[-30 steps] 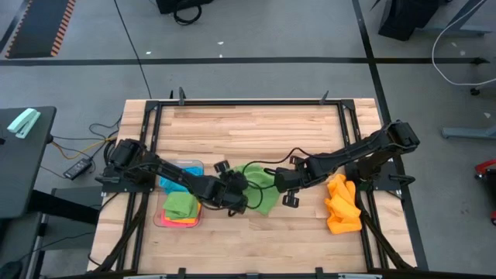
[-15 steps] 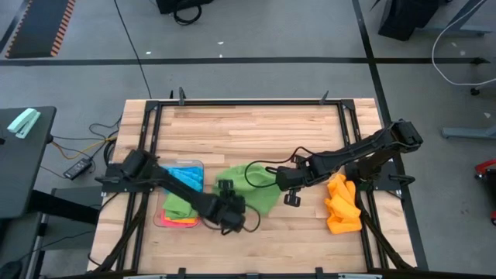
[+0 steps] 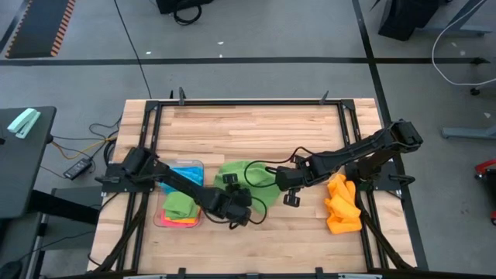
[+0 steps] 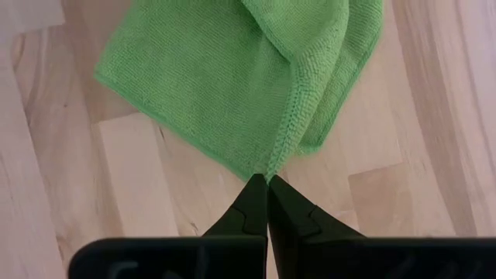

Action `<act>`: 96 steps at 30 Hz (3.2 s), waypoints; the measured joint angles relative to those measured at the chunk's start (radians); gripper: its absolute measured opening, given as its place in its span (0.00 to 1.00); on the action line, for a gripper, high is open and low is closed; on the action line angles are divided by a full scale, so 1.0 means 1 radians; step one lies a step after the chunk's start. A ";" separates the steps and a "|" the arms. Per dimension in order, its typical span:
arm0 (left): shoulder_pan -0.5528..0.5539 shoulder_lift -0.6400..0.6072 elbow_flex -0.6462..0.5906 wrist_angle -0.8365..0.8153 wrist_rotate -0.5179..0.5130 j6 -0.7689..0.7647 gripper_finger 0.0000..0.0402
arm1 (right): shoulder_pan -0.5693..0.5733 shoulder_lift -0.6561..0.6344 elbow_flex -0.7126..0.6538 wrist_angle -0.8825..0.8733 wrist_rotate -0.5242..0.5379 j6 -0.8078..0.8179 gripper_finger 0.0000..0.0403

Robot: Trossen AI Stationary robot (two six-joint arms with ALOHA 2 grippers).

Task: Fold microfiber towels
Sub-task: Fold the green microfiber cloth

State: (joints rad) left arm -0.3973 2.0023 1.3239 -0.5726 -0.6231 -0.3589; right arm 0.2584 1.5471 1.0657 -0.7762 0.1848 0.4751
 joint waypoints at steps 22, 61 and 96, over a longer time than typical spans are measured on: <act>0.167 0.026 -0.009 0.079 -0.081 -0.046 0.53 | 0.049 0.000 0.000 0.026 -0.003 0.015 0.01; 0.075 0.025 -0.009 -0.162 -0.164 0.090 0.28 | 0.153 0.000 0.000 -0.025 -0.085 0.068 0.01; 0.024 -0.021 -0.008 -0.227 -0.165 0.094 0.33 | 0.148 0.000 -0.001 -0.019 -0.066 0.068 0.01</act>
State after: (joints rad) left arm -0.3731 1.9812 1.3159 -0.7994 -0.7883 -0.2654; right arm 0.4061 1.5475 1.0649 -0.7948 0.1188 0.5434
